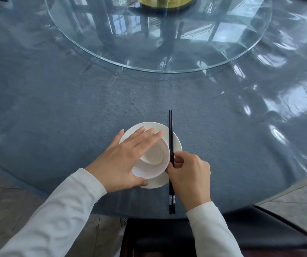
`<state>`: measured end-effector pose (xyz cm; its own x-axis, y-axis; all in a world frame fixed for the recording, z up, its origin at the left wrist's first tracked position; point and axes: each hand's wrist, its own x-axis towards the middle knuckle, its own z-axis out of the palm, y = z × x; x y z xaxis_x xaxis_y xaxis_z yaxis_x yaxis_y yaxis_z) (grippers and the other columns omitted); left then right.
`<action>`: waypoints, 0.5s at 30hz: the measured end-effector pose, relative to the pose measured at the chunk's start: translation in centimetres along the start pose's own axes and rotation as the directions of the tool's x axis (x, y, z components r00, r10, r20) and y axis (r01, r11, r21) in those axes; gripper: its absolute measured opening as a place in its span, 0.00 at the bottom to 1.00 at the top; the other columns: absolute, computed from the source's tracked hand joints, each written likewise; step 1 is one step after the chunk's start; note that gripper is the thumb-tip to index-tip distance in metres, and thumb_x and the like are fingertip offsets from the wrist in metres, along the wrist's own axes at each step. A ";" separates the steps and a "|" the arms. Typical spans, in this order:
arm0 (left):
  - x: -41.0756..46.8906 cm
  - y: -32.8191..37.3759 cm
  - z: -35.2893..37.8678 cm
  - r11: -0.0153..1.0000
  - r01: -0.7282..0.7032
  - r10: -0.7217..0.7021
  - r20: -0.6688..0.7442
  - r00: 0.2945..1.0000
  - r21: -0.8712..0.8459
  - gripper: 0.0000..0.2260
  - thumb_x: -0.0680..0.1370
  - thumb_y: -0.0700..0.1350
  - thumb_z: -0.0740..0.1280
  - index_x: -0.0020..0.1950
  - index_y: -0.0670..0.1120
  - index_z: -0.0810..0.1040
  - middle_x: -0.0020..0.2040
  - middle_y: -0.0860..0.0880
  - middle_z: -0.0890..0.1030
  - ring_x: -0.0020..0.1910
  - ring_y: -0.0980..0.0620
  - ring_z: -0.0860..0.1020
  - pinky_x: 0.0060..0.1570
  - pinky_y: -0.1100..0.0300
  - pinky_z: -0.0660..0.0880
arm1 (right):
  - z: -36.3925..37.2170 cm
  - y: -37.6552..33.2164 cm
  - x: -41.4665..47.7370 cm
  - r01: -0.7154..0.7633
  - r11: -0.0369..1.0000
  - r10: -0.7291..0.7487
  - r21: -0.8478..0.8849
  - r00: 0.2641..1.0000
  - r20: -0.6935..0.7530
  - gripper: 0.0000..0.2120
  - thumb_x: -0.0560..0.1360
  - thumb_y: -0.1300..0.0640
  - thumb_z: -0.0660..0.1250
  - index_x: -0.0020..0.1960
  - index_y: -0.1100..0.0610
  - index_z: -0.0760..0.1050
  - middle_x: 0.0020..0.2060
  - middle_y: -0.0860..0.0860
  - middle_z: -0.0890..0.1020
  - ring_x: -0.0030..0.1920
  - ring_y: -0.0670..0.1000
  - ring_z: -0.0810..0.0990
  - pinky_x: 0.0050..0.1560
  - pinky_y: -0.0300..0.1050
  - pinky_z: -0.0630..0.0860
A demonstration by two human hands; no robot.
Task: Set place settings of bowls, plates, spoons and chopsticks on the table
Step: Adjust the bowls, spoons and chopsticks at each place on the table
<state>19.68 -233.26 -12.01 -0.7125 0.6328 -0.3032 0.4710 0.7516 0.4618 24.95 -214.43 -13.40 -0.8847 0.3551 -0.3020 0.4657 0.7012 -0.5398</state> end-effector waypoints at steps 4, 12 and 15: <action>0.0 -0.2 0.2 1.000 -0.005 0.006 -0.018 1.000 0.021 0.57 0.68 0.60 0.77 0.76 0.71 0.31 0.83 0.63 0.43 0.81 0.62 0.37 0.79 0.45 0.37 | 0.0 0.1 -0.3 -0.002 1.000 0.002 0.016 1.000 0.003 0.10 0.73 0.54 0.73 0.39 0.59 0.78 0.36 0.51 0.83 0.42 0.56 0.82 0.47 0.50 0.79; -0.4 0.1 0.1 0.999 0.037 -0.038 -0.111 0.993 -0.012 0.49 0.68 0.77 0.61 0.80 0.64 0.37 0.83 0.61 0.39 0.80 0.61 0.32 0.79 0.39 0.38 | -0.9 0.9 -0.5 0.060 0.998 -0.058 0.012 0.992 -0.108 0.14 0.78 0.49 0.70 0.61 0.52 0.82 0.48 0.49 0.84 0.52 0.54 0.83 0.49 0.43 0.69; 0.0 0.7 -1.1 0.991 0.121 -0.131 -0.209 0.969 -0.058 0.47 0.69 0.77 0.54 0.81 0.62 0.36 0.83 0.59 0.38 0.80 0.57 0.33 0.79 0.40 0.38 | -2.1 0.7 0.1 0.164 0.985 -0.151 0.054 0.971 -0.186 0.23 0.79 0.49 0.70 0.72 0.55 0.75 0.66 0.54 0.80 0.68 0.57 0.77 0.65 0.48 0.69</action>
<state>19.46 -232.95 -10.80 -0.8608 0.4761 -0.1798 0.3503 0.8106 0.4694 25.18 -212.63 -12.12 -0.9330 0.3540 -0.0652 0.3149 0.7152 -0.6239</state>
